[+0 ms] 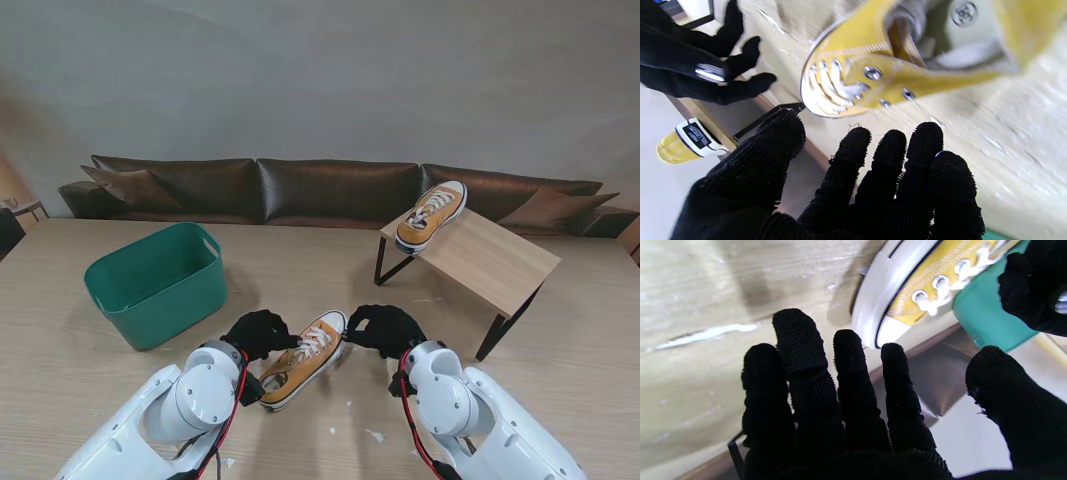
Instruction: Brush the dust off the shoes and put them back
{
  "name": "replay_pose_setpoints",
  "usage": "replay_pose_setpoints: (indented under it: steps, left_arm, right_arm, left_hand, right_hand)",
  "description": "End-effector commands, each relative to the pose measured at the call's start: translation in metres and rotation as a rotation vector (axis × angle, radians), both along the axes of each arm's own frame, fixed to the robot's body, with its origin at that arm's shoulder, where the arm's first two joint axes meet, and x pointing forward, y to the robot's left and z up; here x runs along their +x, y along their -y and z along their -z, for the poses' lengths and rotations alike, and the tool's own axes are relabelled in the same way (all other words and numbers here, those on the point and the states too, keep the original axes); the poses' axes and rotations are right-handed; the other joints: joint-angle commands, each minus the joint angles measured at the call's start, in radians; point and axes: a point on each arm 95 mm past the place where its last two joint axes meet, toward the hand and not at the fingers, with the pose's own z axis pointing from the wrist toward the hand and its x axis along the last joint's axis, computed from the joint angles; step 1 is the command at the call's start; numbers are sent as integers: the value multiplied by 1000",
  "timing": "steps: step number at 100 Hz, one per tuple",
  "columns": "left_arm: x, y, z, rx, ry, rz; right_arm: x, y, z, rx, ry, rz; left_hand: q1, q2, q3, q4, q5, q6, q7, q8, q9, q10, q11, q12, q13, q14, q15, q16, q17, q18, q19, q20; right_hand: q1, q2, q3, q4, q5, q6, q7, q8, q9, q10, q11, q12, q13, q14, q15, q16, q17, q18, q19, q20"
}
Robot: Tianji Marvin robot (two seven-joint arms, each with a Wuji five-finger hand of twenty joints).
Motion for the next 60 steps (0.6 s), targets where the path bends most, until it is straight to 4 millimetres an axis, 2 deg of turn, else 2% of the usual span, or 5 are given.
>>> replay_pose_setpoints:
  steps: [1, 10, 19, 38, 60]
  left_arm:
    - [-4, -6, -2, -10, -1, 0]
    - [-8, -17, -4, 43, 48, -6]
    - [-11, -31, -5, 102, 83, 0]
    - [-22, -52, 3, 189, 113, 12]
    - [-40, -63, 16, 283, 112, 35]
  right_arm:
    - [-13, -5, 0, 23, -5, -35]
    - [-25, -5, -8, 37, 11, -76]
    - [-37, -8, -14, 32, 9, -127]
    - [-57, -22, -20, -10, 21, -196]
    - [-74, -45, -18, -24, 14, -214]
  left_hand:
    - [-27, 41, -44, 38, 21, -27, -42, -29, 5, -8, -41, -53, -48, 49, -71, -39, -59, 7, -49, -24]
    - [-20, 51, -85, 42, 21, -55, -87, -61, -16, -19, -96, -141, -119, 53, -199, -112, -141, 11, -182, -107]
    - [-16, 54, -105, 45, 10, -76, -112, -79, -46, -39, -122, -192, -172, 41, -274, -151, -198, 1, -283, -149]
    - [-1, 45, -103, 48, 13, -93, -118, -88, -57, -49, -123, -217, -198, 24, -312, -165, -228, -13, -337, -158]
    - [10, 34, -79, 49, 39, -96, -99, -83, -38, -55, -105, -214, -177, 7, -304, -159, -207, -20, -330, -142]
  right_hand:
    - [-24, -35, -2, 19, -60, -54, 10, -21, -42, -7, 25, 26, -26, -8, 41, 20, -62, -6, 62, 43]
    - [1, -75, 7, 14, -111, -113, 5, -17, -77, -18, 46, 36, -31, -18, 78, 31, -57, -12, 85, 57]
    - [21, -109, 3, 9, -149, -155, 0, -13, -98, -34, 66, 42, -37, -38, 103, 35, -50, -30, 104, 69]
    - [47, -155, 11, 7, -179, -196, -11, -12, -106, -59, 93, 51, -10, -68, 144, 41, -13, -49, 142, 83]
    - [52, -170, 21, 4, -191, -208, -15, -13, -116, -61, 106, 54, 0, -73, 155, 39, 1, -49, 155, 85]
